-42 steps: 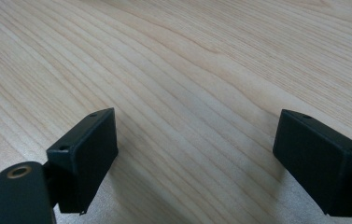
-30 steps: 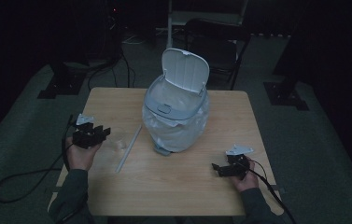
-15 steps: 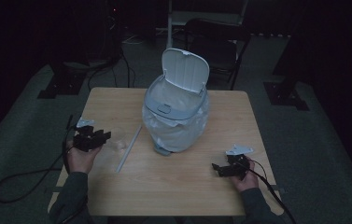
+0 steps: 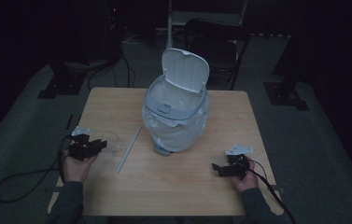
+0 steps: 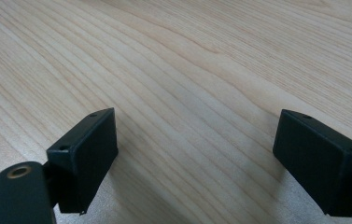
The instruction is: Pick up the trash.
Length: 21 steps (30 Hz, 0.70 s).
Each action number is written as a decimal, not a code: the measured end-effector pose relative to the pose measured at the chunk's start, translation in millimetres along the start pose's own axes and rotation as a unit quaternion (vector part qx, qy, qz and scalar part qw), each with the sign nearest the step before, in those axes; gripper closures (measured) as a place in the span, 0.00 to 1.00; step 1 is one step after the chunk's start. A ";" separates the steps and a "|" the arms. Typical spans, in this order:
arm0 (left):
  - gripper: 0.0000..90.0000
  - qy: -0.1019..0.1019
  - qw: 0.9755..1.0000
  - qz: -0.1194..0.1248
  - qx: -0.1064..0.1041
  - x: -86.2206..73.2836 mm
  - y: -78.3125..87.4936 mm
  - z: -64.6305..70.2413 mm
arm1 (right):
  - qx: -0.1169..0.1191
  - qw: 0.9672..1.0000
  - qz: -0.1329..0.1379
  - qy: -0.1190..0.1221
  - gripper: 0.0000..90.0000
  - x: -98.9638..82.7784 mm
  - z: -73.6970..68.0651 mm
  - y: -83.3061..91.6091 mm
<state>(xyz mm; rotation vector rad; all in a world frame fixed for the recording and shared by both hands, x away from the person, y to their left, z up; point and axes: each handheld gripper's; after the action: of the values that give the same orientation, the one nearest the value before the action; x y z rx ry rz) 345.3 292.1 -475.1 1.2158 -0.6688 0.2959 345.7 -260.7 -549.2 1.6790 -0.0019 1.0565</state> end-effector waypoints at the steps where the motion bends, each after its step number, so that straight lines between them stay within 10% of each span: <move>1: 0.80 -0.002 1.000 -0.002 0.000 -3.6 0.0 -1.0 | 0.000 1.000 0.000 0.000 0.14 0.0 0.0 0.0; 7: 0.96 -0.010 1.000 -0.014 -0.009 -15.6 1.9 -4.2 | 0.000 1.000 0.000 0.000 0.14 0.0 0.1 0.0; 21: 0.97 -0.015 0.999 0.025 -0.013 -4.9 11.7 1.0 | 0.000 1.000 0.000 0.000 0.14 0.0 0.1 0.0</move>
<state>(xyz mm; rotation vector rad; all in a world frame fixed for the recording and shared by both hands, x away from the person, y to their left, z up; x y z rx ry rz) 334.8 295.9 -469.0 1.1814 -0.7288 0.3102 345.7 -260.8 -549.2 1.6788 -0.0018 1.0573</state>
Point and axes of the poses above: each handheld gripper's, and its own axes: y roughly backward along the jaws, x roughly out of its top, z roughly to its right, and after that the axes turned 7 degrees about -z, right-handed
